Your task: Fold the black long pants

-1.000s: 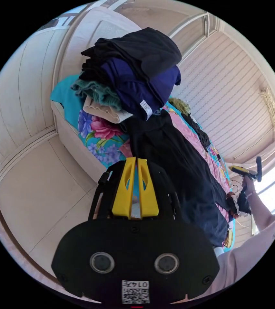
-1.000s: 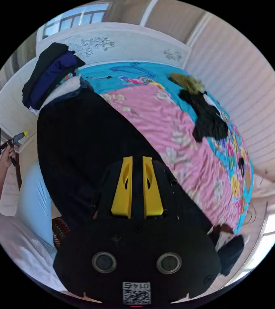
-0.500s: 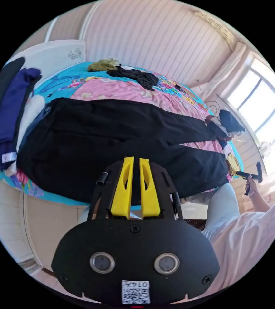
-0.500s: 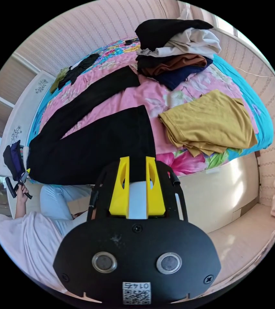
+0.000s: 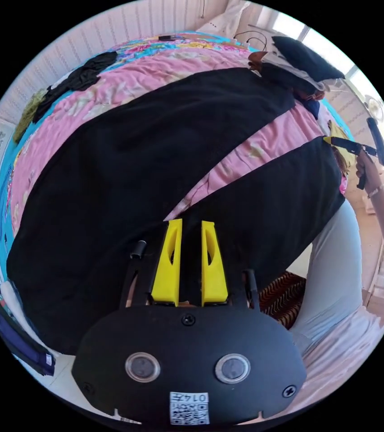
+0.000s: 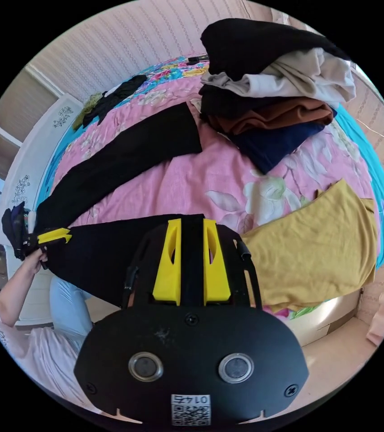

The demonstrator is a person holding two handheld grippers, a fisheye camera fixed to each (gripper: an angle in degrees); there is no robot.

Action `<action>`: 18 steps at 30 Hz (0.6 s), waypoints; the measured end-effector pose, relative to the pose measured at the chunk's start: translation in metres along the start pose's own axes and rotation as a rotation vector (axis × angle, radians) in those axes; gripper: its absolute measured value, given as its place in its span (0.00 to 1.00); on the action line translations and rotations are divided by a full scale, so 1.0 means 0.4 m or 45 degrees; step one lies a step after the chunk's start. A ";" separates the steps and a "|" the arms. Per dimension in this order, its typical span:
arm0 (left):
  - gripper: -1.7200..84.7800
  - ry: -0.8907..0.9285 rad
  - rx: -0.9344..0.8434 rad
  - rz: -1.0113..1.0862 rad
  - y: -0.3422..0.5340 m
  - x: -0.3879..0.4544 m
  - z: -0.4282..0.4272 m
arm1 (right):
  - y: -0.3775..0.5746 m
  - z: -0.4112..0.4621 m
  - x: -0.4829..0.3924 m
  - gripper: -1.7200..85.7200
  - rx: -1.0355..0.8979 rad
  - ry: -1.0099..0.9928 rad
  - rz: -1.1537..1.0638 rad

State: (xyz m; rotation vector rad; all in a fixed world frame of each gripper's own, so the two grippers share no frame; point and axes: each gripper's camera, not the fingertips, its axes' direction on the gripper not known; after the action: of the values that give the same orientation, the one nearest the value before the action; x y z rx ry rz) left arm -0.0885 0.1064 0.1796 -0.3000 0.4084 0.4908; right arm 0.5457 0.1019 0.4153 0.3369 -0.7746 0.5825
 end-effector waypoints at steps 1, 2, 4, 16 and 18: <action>0.08 0.015 0.005 -0.018 -0.006 -0.003 0.002 | -0.003 -0.008 0.009 0.07 -0.004 -0.020 0.004; 0.07 0.061 0.001 -0.043 -0.016 -0.011 0.004 | -0.006 -0.034 0.023 0.05 0.013 -0.060 -0.005; 0.02 0.090 0.014 -0.054 -0.026 -0.016 -0.007 | -0.010 -0.089 0.038 0.03 0.055 -0.094 -0.021; 0.01 0.224 0.100 -0.147 -0.057 -0.109 0.017 | -0.146 -0.213 0.120 0.04 -0.062 -0.071 0.007; 0.01 0.234 0.163 -0.141 -0.026 -0.137 -0.023 | -0.111 -0.307 0.135 0.06 0.041 -0.051 0.019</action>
State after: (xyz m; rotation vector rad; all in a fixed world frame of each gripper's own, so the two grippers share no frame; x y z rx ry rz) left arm -0.1301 0.0729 0.1978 -0.2429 0.5960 0.3278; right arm 0.6717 0.1463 0.3692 0.3737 -0.8075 0.6039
